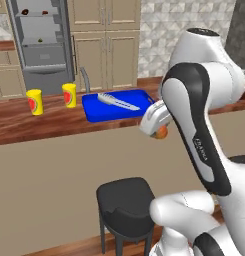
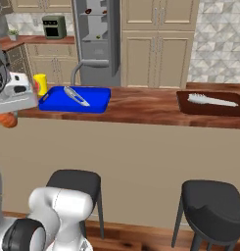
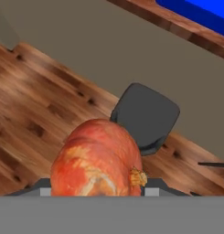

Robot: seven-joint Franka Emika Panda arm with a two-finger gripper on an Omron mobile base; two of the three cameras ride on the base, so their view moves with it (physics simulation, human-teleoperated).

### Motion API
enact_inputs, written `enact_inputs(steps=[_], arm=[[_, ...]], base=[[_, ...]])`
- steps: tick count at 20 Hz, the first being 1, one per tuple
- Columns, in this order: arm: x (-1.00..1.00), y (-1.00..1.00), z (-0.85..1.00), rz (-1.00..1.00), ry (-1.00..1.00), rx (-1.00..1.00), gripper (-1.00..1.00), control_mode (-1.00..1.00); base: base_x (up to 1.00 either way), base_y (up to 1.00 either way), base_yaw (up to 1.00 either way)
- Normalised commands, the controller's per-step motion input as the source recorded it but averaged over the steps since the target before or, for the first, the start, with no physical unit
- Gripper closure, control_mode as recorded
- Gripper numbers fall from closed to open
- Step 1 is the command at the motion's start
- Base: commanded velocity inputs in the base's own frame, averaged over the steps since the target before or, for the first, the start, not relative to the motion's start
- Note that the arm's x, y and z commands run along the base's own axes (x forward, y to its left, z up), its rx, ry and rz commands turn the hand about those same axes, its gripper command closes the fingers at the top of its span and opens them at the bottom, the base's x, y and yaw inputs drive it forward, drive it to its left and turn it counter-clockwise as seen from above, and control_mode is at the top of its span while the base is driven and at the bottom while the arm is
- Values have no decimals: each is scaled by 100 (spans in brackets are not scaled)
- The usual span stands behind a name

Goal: Gather the squash and lemon wedge from the fridge and place them on a tray on the dining counter. Then gather the steak and chicken drumstick from the fridge and place them on the other tray.

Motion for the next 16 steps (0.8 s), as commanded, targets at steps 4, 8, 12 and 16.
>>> enact_inputs(steps=[4, 8, 12, 16], arm=[[95, 0, 0, -8, 4, 0, 100, -100], [84, 0, -9, -9, 0, 0, 100, -100], [89, 0, -8, -6, 0, 0, 100, -100], [96, 2, -20, -7, 0, -2, 100, -100]], base=[[0, 0, 0], [0, 0, 0], [0, 0, 0], [0, 0, 0]])
